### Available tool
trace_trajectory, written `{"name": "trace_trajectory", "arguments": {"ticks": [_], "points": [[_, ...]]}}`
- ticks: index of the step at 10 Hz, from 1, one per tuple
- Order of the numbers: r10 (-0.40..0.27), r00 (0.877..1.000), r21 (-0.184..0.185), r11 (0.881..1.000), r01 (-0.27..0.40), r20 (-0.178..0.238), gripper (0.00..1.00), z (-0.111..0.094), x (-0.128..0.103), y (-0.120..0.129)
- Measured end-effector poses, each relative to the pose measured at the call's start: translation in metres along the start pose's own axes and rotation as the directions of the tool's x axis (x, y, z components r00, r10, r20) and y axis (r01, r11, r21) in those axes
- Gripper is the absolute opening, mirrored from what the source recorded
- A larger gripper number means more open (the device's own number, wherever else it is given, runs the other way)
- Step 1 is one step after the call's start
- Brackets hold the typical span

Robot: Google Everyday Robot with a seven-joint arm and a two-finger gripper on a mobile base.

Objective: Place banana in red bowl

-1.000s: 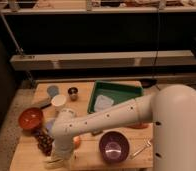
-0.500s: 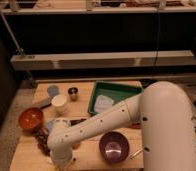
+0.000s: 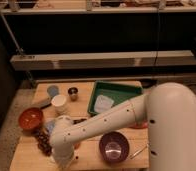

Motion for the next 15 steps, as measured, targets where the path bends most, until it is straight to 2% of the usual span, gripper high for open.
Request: {"name": "trace_trajectory", "arguments": {"ticks": [1,2,3,6,7,9,11,12,15], "points": [[-0.01,1.0,0.038,0.999,0.01,0.004,0.0,-0.024,0.002,-0.007],[-0.017,1.0,0.061,0.998,0.017,0.002,0.0,-0.044,0.003,-0.012],[-0.035,0.999,0.091,0.995,0.036,-0.002,0.0,-0.075,0.003,-0.023],[-0.095,0.995,0.177,0.979,0.096,-0.018,0.0,-0.144,0.002,-0.059],[-0.129,0.991,0.228,0.964,0.134,-0.036,0.0,-0.175,0.002,-0.085],[-0.169,0.982,0.301,0.935,0.187,-0.087,0.0,-0.213,0.004,-0.138],[-0.191,0.972,0.358,0.905,0.229,-0.139,0.0,-0.235,0.01,-0.202],[-0.193,0.969,0.37,0.899,0.237,-0.151,0.0,-0.238,0.014,-0.221],[-0.207,0.967,0.368,0.896,0.249,-0.151,0.0,-0.223,0.026,-0.248]]}}
